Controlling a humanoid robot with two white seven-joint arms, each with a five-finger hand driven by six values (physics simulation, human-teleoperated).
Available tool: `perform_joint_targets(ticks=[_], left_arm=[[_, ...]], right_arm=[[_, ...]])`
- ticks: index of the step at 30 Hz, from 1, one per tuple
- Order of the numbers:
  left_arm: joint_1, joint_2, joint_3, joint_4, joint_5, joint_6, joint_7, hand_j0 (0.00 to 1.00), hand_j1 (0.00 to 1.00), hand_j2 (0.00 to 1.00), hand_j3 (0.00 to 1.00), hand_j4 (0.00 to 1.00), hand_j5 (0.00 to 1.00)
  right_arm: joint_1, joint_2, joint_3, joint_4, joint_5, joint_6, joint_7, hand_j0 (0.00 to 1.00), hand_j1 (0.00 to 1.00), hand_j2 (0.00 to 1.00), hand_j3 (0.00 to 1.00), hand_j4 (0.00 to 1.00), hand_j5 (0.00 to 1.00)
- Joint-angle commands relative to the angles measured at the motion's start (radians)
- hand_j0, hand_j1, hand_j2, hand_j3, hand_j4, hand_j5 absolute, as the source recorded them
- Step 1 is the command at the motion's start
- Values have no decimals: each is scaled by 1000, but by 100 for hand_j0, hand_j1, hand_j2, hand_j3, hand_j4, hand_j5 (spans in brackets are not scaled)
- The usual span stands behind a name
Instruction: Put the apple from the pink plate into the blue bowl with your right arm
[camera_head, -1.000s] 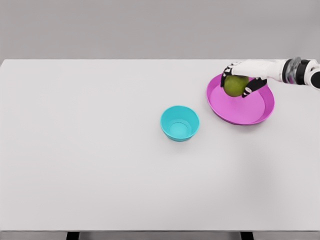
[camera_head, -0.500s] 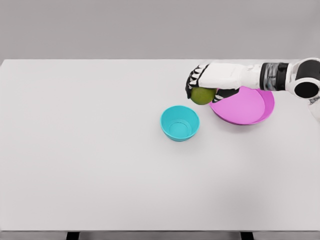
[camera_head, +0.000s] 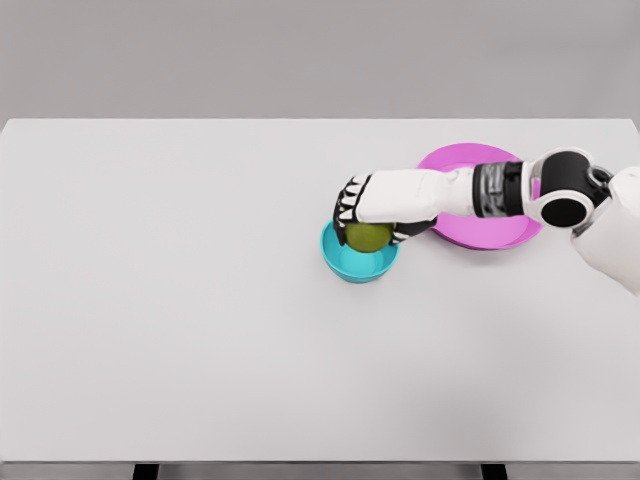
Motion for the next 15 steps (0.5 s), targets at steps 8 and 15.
perform_joint_targets(ticks=[8,15], left_arm=[[0,0,0,0,0,0,0,100,100,100,100,100,100],[0,0,0,0,0,0,0,100,100,100,100,100,100]], right_arm=[[0,3,11,8,-5,4,1,100,100,100,100,100,100],[-3,-13,-67,-83,-8,4,1,100,100,100,100,100,100]])
